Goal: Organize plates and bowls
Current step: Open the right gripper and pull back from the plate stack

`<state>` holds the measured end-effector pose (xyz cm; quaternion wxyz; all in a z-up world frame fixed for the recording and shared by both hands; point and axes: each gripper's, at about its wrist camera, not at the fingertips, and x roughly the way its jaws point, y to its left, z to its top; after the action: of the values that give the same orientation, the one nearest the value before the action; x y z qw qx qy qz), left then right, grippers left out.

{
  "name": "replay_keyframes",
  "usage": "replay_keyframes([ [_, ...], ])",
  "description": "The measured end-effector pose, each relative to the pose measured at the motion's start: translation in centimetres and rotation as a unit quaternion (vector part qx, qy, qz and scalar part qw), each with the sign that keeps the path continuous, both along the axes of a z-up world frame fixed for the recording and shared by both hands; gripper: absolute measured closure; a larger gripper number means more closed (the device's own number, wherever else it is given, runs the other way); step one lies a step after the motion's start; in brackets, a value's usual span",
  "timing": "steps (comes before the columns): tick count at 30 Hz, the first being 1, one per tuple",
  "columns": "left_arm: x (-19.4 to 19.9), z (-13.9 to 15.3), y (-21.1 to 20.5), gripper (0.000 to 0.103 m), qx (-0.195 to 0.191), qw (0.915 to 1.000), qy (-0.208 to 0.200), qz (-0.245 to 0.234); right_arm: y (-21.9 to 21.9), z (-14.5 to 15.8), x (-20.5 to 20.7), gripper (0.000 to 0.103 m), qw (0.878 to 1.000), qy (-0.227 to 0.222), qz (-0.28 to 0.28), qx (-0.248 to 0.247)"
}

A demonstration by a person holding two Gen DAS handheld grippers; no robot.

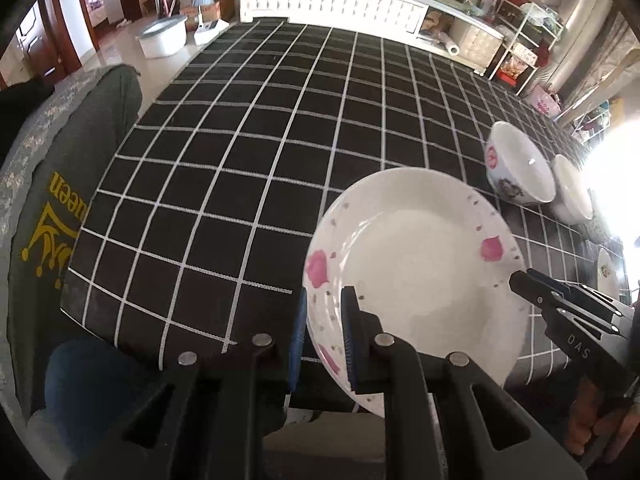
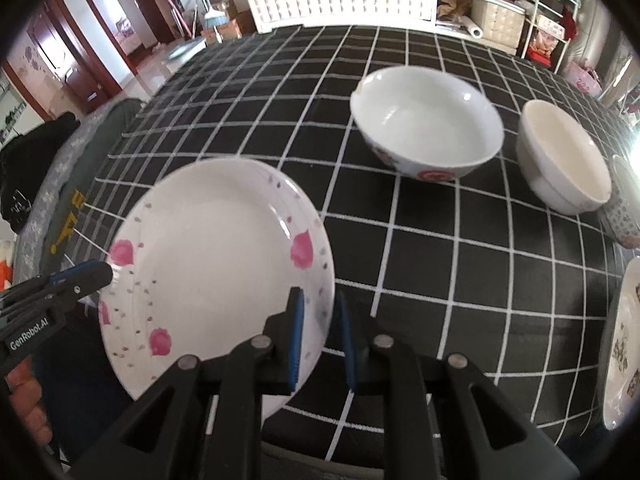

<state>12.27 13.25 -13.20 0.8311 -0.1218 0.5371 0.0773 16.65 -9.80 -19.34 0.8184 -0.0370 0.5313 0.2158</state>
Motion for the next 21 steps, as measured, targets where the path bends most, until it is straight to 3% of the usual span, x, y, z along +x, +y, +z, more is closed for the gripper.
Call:
replay_keyframes([
  [6, -1.0, 2.5, -2.1, 0.089, 0.011, 0.9992, -0.034, -0.018, -2.2, 3.1, -1.3, 0.081, 0.998, -0.034, -0.029, 0.045],
  [9, -1.3, 3.7, -3.5, 0.078, 0.014, 0.9982, -0.051, -0.028, -3.7, 4.0, -1.7, 0.081, 0.995, -0.051, -0.046, 0.079],
  [11, -1.3, 4.3, -4.5, 0.073, 0.017, 0.9973, -0.062, -0.036, -4.1, 4.8, -2.5, 0.08, 0.994, -0.075, -0.039, 0.075],
  [13, -1.4, 4.7, -5.5, 0.067, 0.022, 0.9961, -0.073, -0.045, -4.6, 5.4, -3.3, 0.073, 0.993, -0.099, -0.037, 0.044],
  [17, -1.3, 5.5, -8.3, 0.063, 0.05, 0.9923, -0.087, -0.072, -5.7, 6.5, -4.3, 0.042, 0.989, -0.139, -0.051, -0.006],
  [19, -1.1, 5.6, -9.7, 0.063, 0.061, 0.9904, -0.09, -0.085, -6.5, 6.9, -4.4, 0.038, 0.989, -0.131, -0.057, -0.023],
  [21, -1.0, 5.7, -10.8, 0.063, 0.048, 0.9898, -0.09, -0.1, -7.8, 7.2, -4.4, 0.037, 0.992, -0.112, -0.047, 0.014],
])
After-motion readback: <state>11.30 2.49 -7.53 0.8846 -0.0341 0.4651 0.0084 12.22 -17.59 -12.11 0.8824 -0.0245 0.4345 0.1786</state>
